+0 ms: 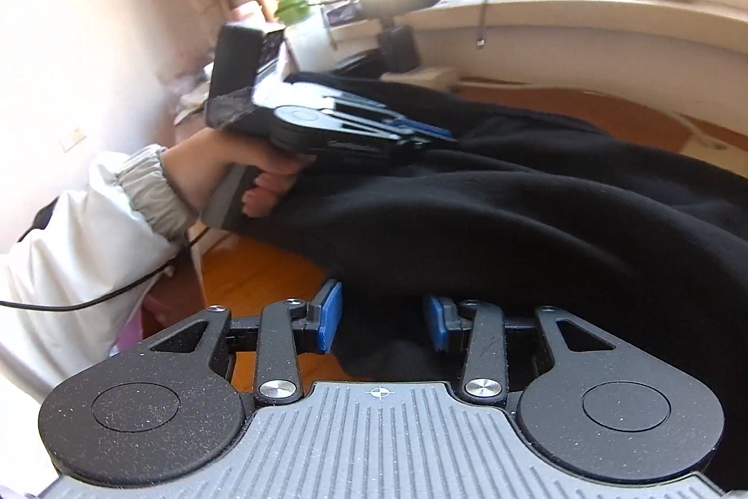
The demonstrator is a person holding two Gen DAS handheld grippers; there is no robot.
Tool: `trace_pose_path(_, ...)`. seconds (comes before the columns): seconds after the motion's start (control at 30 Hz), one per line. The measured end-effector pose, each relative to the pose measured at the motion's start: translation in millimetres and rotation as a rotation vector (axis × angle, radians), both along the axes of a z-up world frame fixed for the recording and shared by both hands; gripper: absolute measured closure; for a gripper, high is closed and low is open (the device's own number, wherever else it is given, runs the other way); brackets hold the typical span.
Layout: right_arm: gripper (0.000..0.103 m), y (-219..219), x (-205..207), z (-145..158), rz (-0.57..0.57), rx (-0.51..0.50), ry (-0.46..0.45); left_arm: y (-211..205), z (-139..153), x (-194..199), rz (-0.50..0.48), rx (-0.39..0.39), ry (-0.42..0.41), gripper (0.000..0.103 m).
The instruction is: Fold clothes
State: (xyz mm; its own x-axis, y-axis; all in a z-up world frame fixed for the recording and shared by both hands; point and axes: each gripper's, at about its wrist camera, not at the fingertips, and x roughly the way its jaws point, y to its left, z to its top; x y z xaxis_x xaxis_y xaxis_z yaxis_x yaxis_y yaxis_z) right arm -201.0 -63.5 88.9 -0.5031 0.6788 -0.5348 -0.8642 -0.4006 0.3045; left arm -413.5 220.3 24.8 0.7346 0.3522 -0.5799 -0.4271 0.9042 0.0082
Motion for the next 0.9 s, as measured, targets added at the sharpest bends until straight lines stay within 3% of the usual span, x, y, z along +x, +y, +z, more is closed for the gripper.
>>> trace_pose_path(0.03, 0.087, -1, -2, 1, 0.016, 0.004, 0.003, -1, 0, 0, 0.000, 0.005, 0.003, 0.089)
trace_pose_path(0.1, 0.094, -8, -5, 4, 0.043, 0.013, 0.006, -2, 0, 0, -0.001, 0.012, 0.007, 0.089)
trace_pose_path(0.23, 0.096, -34, -4, 11, 0.084, 0.019, 0.044, 0, 2, 1, 0.028, 0.029, 0.022, 0.090)
trace_pose_path(0.4, 0.096, -74, -24, 9, 0.152, -0.011, -0.033, 7, 8, 0, 0.071, 0.045, 0.042, 0.090)
trace_pose_path(0.6, 0.090, -83, -30, -5, 0.114, -0.017, -0.070, 22, 14, -17, 0.157, 0.084, 0.078, 0.087)
trace_pose_path(0.7, 0.073, -82, -26, -6, 0.058, -0.003, -0.091, 28, 16, -27, 0.154, 0.061, 0.079, 0.087)
trace_pose_path(0.8, 0.068, -77, -24, -7, 0.015, 0.017, -0.089, 28, 17, -33, 0.144, 0.049, 0.079, 0.085)
trace_pose_path(0.87, 0.068, -77, -25, -9, 0.023, 0.039, -0.078, 28, 14, -36, 0.137, 0.054, 0.076, 0.085)
trace_pose_path(0.9, 0.083, -78, -27, -9, 0.036, 0.048, -0.076, 30, 13, -37, 0.141, 0.051, 0.069, 0.085)
